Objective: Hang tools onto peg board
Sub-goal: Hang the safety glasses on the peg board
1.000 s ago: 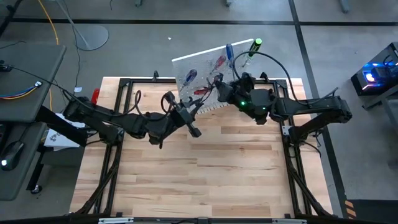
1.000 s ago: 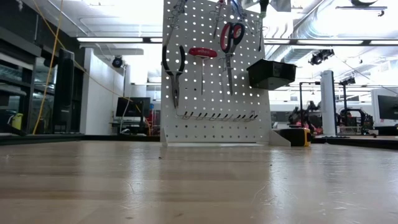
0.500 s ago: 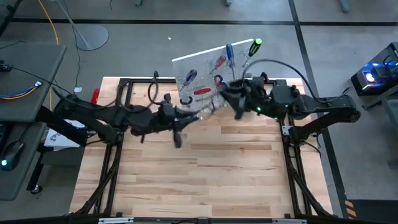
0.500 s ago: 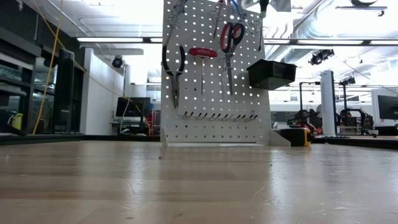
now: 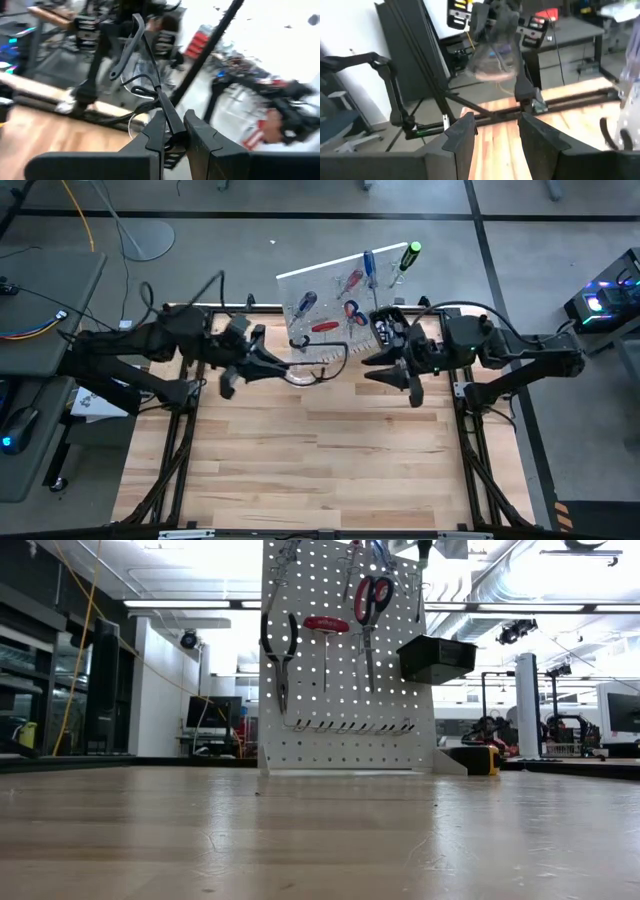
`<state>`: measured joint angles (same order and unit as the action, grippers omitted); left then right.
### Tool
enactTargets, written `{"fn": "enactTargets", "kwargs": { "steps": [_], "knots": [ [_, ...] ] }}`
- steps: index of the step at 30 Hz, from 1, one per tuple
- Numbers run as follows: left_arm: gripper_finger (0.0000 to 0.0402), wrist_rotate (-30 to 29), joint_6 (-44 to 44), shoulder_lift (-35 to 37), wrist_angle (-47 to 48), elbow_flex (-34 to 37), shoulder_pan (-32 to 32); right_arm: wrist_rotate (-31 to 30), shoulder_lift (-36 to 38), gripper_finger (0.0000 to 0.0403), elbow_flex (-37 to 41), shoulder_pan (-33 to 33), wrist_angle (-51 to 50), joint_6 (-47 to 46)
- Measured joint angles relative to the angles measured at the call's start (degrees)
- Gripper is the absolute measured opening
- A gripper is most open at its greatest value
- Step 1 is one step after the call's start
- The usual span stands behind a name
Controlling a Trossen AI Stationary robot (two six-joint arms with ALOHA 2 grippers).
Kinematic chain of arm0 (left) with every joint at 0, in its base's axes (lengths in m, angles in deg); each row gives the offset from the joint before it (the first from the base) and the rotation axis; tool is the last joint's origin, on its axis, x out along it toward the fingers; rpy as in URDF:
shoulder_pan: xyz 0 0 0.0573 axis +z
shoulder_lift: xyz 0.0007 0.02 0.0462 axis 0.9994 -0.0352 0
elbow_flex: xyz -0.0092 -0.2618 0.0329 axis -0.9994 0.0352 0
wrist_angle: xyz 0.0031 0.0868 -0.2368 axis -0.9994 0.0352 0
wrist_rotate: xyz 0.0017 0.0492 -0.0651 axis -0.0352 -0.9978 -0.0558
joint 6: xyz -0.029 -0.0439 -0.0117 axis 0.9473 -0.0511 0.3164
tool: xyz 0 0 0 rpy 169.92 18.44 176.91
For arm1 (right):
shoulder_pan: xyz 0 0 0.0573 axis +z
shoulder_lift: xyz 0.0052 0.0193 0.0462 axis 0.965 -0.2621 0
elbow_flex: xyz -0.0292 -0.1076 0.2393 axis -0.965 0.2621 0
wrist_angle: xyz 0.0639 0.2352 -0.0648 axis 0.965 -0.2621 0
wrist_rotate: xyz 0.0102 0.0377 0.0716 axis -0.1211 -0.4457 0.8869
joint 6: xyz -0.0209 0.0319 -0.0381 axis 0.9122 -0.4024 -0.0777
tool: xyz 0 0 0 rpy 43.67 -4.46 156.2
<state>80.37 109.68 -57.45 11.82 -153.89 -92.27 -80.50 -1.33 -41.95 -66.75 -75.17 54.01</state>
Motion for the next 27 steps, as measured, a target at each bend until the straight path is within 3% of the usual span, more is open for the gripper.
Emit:
{"fn": "enactTargets", "kwargs": {
  "steps": [7,11,16,21,27],
  "knots": [
    [0.0038,14.0,10.5,-1.5,-18.4,-0.1,1.7,0.7,-1.6,0.0156,0.0,0.0,13.3,6.6],
    [0.0038,19.2,18.4,-6.3,-29.6,0.0,2.1,5.8,-4.4,0.0168,0.0,-0.3,23.8,9.0],
    [0.0038,21.9,26.6,-11.6,-42.1,0.0,2.6,12.5,-6.6,0.0169,0.0,-1.1,30.2,9.8],
    [0.0038,23.9,33.2,-14.9,-47.6,0.0,4.6,15.3,-6.3,0.0169,0.0,-1.4,30.6,9.6],
    [0.0038,24.8,35.0,-15.3,-49.9,0.0,6.7,19.1,-4.4,0.0169,0.0,-1.3,32.8,9.4]
  ]
}}
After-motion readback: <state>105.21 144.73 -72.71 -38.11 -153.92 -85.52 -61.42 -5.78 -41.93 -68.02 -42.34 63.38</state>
